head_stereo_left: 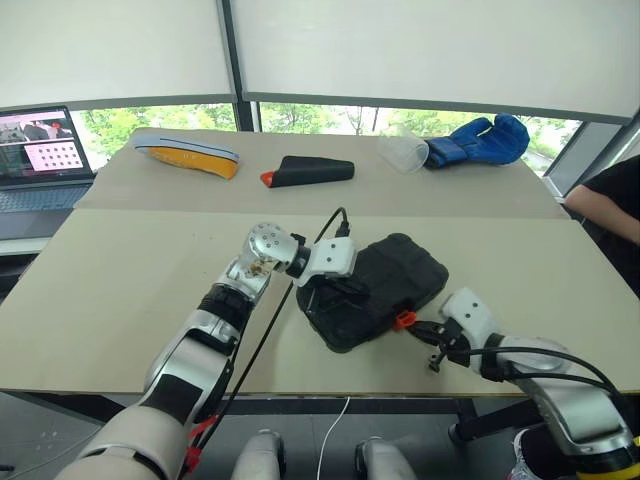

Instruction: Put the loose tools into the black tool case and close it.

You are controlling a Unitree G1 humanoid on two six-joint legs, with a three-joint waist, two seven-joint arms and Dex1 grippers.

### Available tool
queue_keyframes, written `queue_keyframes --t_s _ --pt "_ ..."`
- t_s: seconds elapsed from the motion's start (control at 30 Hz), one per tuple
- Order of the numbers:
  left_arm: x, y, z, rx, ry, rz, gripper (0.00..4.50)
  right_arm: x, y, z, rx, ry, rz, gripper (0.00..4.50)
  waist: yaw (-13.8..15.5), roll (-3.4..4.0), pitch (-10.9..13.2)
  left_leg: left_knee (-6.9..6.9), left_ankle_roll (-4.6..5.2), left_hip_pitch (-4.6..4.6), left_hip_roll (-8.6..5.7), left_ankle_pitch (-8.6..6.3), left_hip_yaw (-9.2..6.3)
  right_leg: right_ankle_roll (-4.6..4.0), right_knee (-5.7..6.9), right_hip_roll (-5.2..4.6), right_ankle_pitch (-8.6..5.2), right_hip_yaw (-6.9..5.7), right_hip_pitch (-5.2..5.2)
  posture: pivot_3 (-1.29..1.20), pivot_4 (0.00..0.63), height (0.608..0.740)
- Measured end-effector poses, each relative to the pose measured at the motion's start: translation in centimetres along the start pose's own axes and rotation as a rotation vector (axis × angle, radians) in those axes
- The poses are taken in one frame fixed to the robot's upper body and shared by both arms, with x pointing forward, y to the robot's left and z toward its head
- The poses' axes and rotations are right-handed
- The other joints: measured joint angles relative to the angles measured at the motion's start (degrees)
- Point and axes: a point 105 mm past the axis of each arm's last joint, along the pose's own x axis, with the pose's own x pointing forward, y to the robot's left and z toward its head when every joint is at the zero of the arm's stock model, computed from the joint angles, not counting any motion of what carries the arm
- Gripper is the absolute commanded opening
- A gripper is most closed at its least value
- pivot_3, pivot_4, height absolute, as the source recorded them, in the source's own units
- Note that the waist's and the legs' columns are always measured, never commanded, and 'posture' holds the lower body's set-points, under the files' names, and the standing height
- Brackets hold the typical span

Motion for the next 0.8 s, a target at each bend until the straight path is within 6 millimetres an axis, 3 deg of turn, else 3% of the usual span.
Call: queue_keyframes --t_s 0.17,0.3,0.47,0.63,0.8 --pt "0.0 0.0 0.0 0.003 0.0 0.001 0.05 -2.4 0.4 2.8 -0.026 -0.065 0.012 0.0 0.0 0.0 0.0 -0.04 -0.03 0.03 0.01 -0.02 -0.02 -0.01 0.0 0.01 0.0 -0.01 0.02 0.0 0.15 0.74" --pt "0.2 0.0 0.1 0.012 -0.005 -0.002 0.05 -2.5 1.5 1.7 -0.002 -0.019 0.051 0.0 0.1 -0.02 0.0 -0.09 -0.03 0.01 -0.01 -0.02 -0.01 -0.02 -0.1 -0.02 -0.01 -0.01 0.03 0.0 0.15 0.74" --pt "0.9 0.0 0.3 0.009 -0.021 -0.006 0.05 -1.2 1.6 -0.9 0.042 0.054 0.04 0.0 0.1 -0.03 0.0 -0.09 -0.02 0.0 -0.03 -0.01 0.0 -0.01 -0.17 -0.02 0.0 -0.01 0.03 0.0 0.15 0.74" --pt "1.2 0.3 0.6 0.01 -0.022 -0.014 0.05 0.3 -0.1 -0.8 0.036 0.038 -0.001 0.0 0.1 -0.04 0.0 -0.09 -0.02 -0.01 -0.02 -0.01 -0.01 -0.01 -0.16 0.0 0.0 -0.01 0.03 0.0 0.15 0.74" --pt "1.5 0.4 0.7 0.023 -0.019 -0.015 0.05 2.2 -0.1 -0.9 0.057 0.013 0.026 0.0 0.1 -0.04 0.0 -0.1 0.02 -0.07 -0.02 0.02 -0.01 -0.01 -0.17 0.01 0.0 0.0 -0.02 0.0 0.15 0.74"
